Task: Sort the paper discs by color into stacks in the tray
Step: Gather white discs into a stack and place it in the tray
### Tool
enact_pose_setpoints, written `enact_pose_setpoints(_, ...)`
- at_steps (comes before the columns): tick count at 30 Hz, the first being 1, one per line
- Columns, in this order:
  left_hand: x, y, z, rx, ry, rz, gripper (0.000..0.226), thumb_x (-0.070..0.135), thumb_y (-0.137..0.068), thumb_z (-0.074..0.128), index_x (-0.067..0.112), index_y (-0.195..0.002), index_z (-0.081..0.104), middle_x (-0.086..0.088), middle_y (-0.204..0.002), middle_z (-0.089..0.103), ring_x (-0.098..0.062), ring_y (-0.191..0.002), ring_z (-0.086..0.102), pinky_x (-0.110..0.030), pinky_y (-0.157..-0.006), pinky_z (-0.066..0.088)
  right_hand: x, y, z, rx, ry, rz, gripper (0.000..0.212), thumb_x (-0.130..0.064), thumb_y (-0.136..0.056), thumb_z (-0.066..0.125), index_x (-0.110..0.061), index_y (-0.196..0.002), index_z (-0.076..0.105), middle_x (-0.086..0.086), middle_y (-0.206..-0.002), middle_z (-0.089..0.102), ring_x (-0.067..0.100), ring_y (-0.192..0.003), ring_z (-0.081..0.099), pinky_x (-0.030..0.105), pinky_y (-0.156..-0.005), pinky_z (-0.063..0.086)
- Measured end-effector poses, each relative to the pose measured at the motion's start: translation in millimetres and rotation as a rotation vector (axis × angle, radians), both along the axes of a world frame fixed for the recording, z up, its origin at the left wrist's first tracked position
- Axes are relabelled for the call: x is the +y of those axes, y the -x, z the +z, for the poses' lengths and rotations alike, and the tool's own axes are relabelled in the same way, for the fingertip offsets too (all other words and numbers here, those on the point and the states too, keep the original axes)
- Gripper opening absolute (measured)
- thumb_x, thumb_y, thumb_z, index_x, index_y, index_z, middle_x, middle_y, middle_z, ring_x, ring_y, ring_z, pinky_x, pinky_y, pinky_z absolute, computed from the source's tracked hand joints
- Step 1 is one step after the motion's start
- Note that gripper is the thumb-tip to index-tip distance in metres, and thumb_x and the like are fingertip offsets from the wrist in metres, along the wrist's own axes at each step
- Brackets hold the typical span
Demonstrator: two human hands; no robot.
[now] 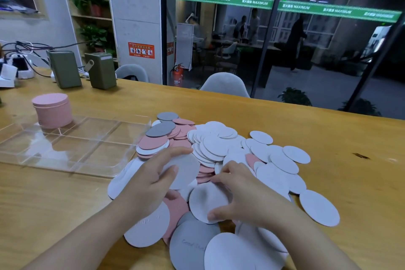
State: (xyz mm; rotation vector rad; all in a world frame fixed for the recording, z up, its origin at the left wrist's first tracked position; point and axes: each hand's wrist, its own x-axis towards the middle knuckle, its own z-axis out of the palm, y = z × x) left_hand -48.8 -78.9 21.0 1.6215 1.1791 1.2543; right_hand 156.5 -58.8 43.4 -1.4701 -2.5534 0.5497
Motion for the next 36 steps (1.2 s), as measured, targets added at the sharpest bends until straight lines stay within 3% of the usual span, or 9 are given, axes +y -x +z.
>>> enact_pose_setpoints(4,1.7,1.9,-3.5,-0.007,-0.013,0.018,0.061,0.006,-0.098,0.040,0.063,-0.089,0.059,0.035,-0.104,0.054,-0.029,-0.071,0.063,-0.026,-0.066,0.057,-1.6,3.6,-1.9,0.035,-0.004,0.023,0.060,-0.041,-0.072,0.074,-0.033,-0.123,0.044,-0.012,-0.114,0.031,0.003,-0.107,0.033,0.020,-0.081,0.034)
enact_pose_setpoints(8,1.0,0.6,-2.3,0.023,-0.007,0.031,0.058,0.002,-0.097,0.040,0.057,-0.089,0.059,0.033,-0.091,0.053,-0.008,-0.067,0.058,-0.031,-0.067,0.059,-2.0,4.7,-1.4,0.142,0.003,0.041,0.053,-0.030,-0.075,0.073,-0.035,-0.117,0.040,-0.017,-0.109,0.029,-0.007,-0.083,0.037,0.010,-0.064,0.031)
enact_pose_setpoints(13,1.5,0.8,-2.9,-0.010,0.004,0.038,0.042,0.013,-0.095,0.046,0.052,-0.092,0.059,0.027,-0.086,0.056,-0.031,-0.073,0.060,-0.042,-0.071,0.059,1.9,4.0,-1.1,0.286,-0.064,0.041,0.025,-0.022,-0.085,0.065,-0.033,-0.091,0.042,-0.015,-0.090,0.044,-0.004,-0.079,0.041,0.012,-0.069,0.034)
enact_pose_setpoints(16,-0.5,0.7,-1.1,0.005,-0.018,0.027,0.022,0.036,-0.081,0.051,0.047,-0.099,0.058,0.030,-0.080,0.056,-0.006,-0.068,0.059,-0.040,-0.066,0.057,6.0,2.4,-1.1,0.458,-0.022,-0.040,0.014,-0.018,-0.088,0.061,-0.026,-0.083,0.050,-0.010,-0.080,0.054,0.002,-0.070,0.047,0.019,-0.067,0.040)
enact_pose_setpoints(19,-0.3,-1.2,-0.8,-0.036,0.037,-0.018,0.033,0.054,-0.066,0.064,0.052,-0.099,0.057,0.029,-0.099,0.058,-0.004,-0.083,0.063,-0.039,-0.070,0.060,8.8,3.7,-3.6,0.651,0.080,-0.103,0.007,-0.013,-0.089,0.059,-0.017,-0.085,0.055,-0.006,-0.074,0.060,0.007,-0.068,0.056,0.028,-0.070,0.047)
enact_pose_setpoints(24,-1.1,-6.2,-2.0,0.024,-0.040,-0.034,0.040,0.034,-0.076,0.065,0.063,-0.099,0.051,0.028,-0.107,0.058,-0.006,-0.099,0.061,-0.028,-0.076,0.058,7.2,11.7,-10.0,0.831,0.160,-0.136,0.009,-0.006,-0.087,0.062,-0.013,-0.085,0.057,-0.006,-0.069,0.066,0.010,-0.067,0.065,0.029,-0.070,0.053)
enact_pose_setpoints(28,-3.1,-5.8,-1.8,0.211,-0.141,-0.015,0.067,0.017,-0.092,0.058,0.078,-0.108,0.034,0.044,-0.121,0.042,0.016,-0.120,0.038,0.001,-0.088,0.030,3.4,16.1,-12.8,0.729,0.049,-0.117,0.012,-0.012,-0.081,0.070,-0.019,-0.078,0.061,-0.003,-0.077,0.068,0.008,-0.071,0.061,0.021,-0.067,0.048)
enact_pose_setpoints(32,-4.1,-4.9,-0.5,0.288,-0.154,-0.049,0.070,0.013,-0.095,0.052,0.078,-0.110,0.033,0.047,-0.123,0.040,0.020,-0.121,0.035,0.003,-0.090,0.025,10.9,0.8,-1.8,0.582,-0.112,-0.111,0.020,-0.018,-0.079,0.074,-0.032,-0.073,0.061,-0.016,-0.074,0.065,-0.001,-0.067,0.053,0.011,-0.062,0.038)
enact_pose_setpoints(36,-3.4,-1.7,-2.4,0.350,-0.195,-0.060,0.068,0.011,-0.095,0.051,0.074,-0.114,0.036,0.039,-0.124,0.046,0.014,-0.122,0.039,0.001,-0.092,0.027,20.5,-29.6,6.9,0.439,-0.199,-0.194,0.020,-0.017,-0.081,0.071,-0.033,-0.081,0.059,-0.015,-0.085,0.063,0.000,-0.073,0.051,0.008,-0.066,0.038)
